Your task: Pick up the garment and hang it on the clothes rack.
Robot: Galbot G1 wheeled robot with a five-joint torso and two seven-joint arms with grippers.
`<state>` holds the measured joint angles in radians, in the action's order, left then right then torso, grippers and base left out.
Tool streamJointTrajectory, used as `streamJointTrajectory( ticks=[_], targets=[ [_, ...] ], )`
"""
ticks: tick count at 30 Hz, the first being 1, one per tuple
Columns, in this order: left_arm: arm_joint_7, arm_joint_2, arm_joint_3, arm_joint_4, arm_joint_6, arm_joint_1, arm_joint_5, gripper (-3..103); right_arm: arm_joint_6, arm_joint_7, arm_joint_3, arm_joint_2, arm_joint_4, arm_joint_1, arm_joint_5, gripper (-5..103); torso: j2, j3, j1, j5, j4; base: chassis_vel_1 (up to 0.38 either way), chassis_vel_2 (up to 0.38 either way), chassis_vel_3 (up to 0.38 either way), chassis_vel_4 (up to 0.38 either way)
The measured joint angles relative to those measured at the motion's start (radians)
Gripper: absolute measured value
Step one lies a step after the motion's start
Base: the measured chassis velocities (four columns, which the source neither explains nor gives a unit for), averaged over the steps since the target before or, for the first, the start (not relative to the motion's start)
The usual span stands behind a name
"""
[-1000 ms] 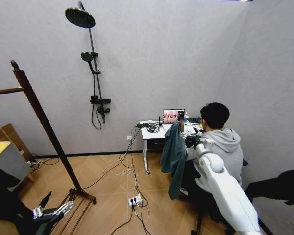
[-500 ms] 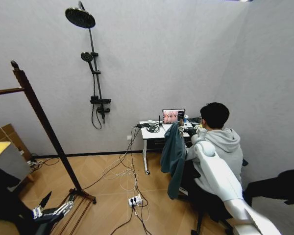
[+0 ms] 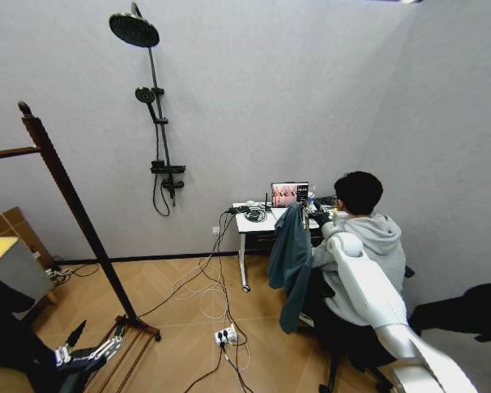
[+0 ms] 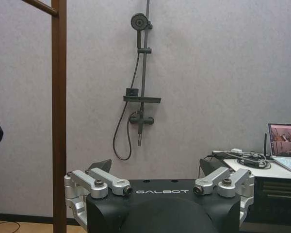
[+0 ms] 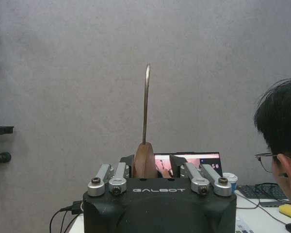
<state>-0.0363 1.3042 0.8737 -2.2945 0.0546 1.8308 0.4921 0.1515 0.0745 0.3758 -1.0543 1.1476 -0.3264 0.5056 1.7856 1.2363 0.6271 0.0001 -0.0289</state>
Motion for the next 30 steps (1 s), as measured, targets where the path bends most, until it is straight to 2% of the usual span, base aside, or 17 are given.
streamJointTrajectory(
  ticks=[2,3,5,6,9,19,22,30],
  targets=[
    [0.0,0.0,0.0,0.0,0.0,0.0,0.0,100,0.0,0.004,0.001,0.001,0.002,-0.002,0.002,33,0.0,0.0,0.0,0.0,0.0,0.0,0.0,0.0,0.0],
    [0.0,0.0,0.0,0.0,0.0,0.0,0.0,100,0.0,0.004,0.001,0.001,0.002,-0.002,0.002,33,0.0,0.0,0.0,0.0,0.0,0.0,0.0,0.0,0.0],
    [0.0,0.0,0.0,0.0,0.0,0.0,0.0,100,0.002,0.006,0.001,0.001,0.003,-0.002,0.007,22,0.0,0.0,0.0,0.0,0.0001,0.0,0.0,0.0,0.0],
    [0.0,0.0,0.0,0.0,0.0,0.0,0.0,100,0.002,0.006,0.001,0.001,0.003,-0.002,0.007,22,0.0,0.0,0.0,0.0,0.0001,0.0,0.0,0.0,0.0],
    [0.0,0.0,0.0,0.0,0.0,0.0,0.0,100,0.005,0.006,0.002,0.001,0.011,-0.007,0.014,9,0.0,0.0,0.0,-0.0001,-0.0003,0.0,0.0,0.0,0.0],
    [0.0,0.0,0.0,0.0,0.0,0.0,0.0,100,0.034,-0.017,0.008,0.01,0.138,-0.087,0.038,9,0.0,0.0,0.0,0.0001,0.0001,0.0,0.0,0.0,0.0],
    [0.0,0.0,0.0,0.0,0.0,0.0,0.0,100,0.076,-0.08,0.04,0.02,0.369,-0.217,0.052,9,0.0,0.0,0.0,-0.0001,0.0003,0.0,0.0,0.0,0.0],
    [0.0,0.0,0.0,0.0,0.0,0.0,0.0,100,0.093,-0.106,0.087,0.006,0.558,-0.349,0.041,9,0.0,0.0,0.0,-0.0002,0.0001,0.0,0.0,0.0,0.0]
  ],
)
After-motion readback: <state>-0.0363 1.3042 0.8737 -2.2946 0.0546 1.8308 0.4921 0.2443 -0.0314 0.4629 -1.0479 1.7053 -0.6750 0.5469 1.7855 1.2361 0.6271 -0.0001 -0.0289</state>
